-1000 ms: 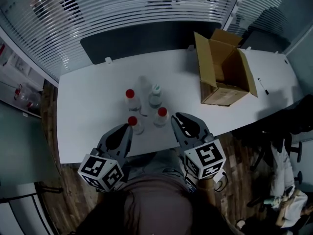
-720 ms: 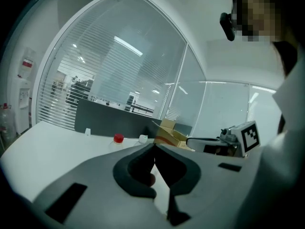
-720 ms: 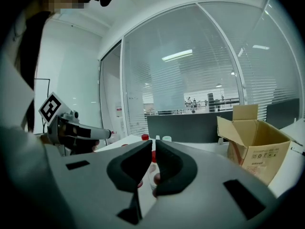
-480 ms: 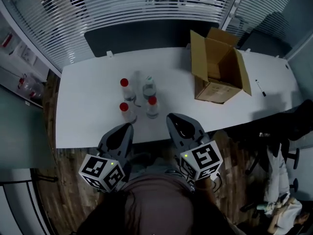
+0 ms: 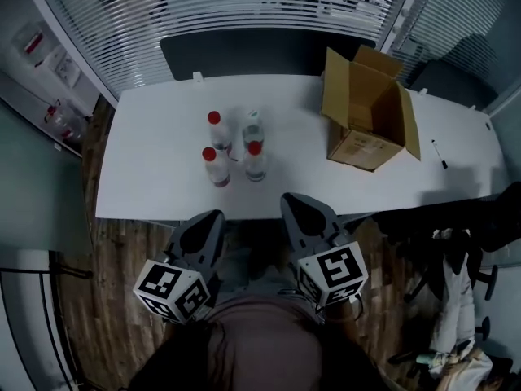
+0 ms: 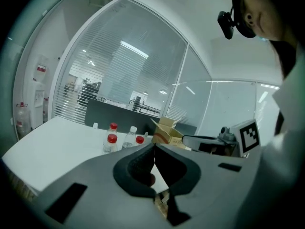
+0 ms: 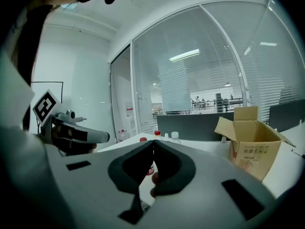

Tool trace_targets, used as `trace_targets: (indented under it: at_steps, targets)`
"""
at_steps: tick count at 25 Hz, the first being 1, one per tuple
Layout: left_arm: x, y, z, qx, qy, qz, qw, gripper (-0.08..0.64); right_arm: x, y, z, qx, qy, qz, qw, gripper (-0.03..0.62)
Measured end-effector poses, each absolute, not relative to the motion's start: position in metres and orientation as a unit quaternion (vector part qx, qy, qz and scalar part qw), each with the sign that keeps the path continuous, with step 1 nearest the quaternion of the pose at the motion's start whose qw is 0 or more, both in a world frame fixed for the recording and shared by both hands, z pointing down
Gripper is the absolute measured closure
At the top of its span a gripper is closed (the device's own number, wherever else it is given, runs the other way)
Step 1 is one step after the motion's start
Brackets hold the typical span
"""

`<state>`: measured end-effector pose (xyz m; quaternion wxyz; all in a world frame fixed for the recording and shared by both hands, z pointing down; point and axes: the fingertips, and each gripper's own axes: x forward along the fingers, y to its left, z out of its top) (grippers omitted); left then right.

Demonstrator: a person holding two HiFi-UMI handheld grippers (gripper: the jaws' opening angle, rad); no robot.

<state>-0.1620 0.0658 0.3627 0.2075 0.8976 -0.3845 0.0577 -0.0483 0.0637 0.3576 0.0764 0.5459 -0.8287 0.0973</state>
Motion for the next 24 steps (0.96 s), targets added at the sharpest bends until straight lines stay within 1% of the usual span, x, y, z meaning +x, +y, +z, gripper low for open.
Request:
trace_targets:
  at_steps: [7,17,24]
  targets:
    - [-0.164,0.088,0.366,0.885,-0.41,0.057,0.211,0.552,-0.046,0.083,0.361,0.555,-0.823,0.079,0.089,0.569]
    - [-0.146,0.101,0.362,0.89,-0.405,0.055,0.205,0.551,-0.036,0.105,0.352,0.551,-0.829,0.084,0.042,0.569]
    - [-0.128,0.108,0.368,0.894,-0.391,0.049,0.213,0.551,-0.026,0.114,0.368,0.56,-0.821,0.09,0.069,0.569]
